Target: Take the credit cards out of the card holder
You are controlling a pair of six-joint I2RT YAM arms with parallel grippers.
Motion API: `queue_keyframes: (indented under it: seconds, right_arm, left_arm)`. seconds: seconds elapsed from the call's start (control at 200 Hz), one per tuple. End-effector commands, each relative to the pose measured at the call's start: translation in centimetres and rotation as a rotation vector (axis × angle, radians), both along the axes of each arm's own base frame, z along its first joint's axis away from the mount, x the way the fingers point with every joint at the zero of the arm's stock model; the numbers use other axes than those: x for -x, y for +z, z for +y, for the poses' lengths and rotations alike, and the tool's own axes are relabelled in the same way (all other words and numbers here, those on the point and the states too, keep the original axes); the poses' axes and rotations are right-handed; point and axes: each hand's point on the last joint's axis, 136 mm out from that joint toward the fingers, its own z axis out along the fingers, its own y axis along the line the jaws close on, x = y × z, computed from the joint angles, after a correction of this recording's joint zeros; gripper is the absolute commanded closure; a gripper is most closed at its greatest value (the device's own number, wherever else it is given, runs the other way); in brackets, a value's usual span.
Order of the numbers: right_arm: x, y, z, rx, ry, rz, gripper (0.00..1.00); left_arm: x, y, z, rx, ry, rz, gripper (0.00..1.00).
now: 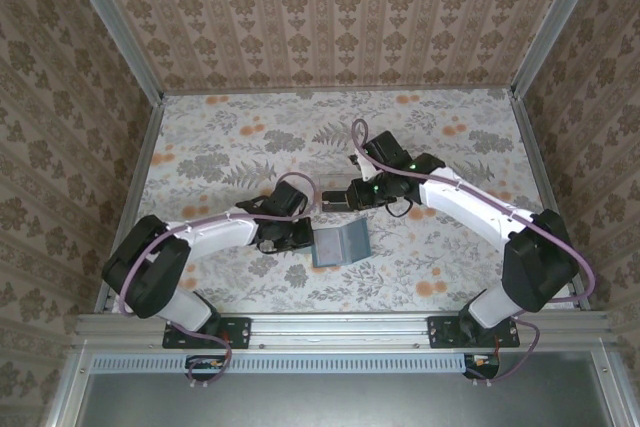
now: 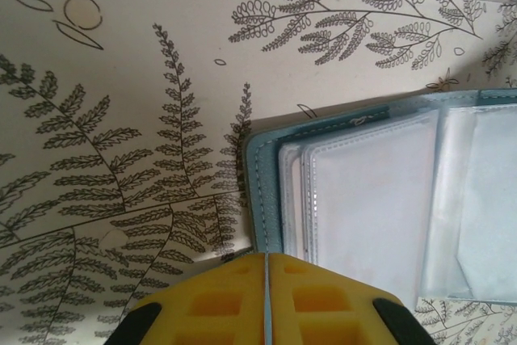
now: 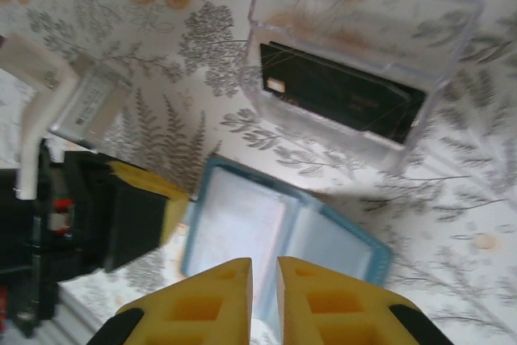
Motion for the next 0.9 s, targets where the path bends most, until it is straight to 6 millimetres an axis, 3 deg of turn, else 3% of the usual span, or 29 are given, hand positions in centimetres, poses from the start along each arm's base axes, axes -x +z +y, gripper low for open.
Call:
queue_keyframes:
  seconds: [0.0, 0.445, 0.895]
  right_arm:
    - [1.6, 0.5, 2.0, -0.187, -0.076, 0.135, 0.83]
    - [4.3, -4.7, 4.5, -0.158, -0.088, 0.309, 0.77]
    - [5.9, -9.3, 6.3, -0.081, -0.096, 0.393, 0.83]
  left_arm:
    - [0.3, -0.2, -0.7, 0.016, -0.006, 0.019, 0.89]
    - [0.9, -1.8, -0.6, 0.016, -0.015, 0.050, 0.90]
    - [1.3, -2.4, -0.6, 0.041, -0.007, 0.055, 0.90]
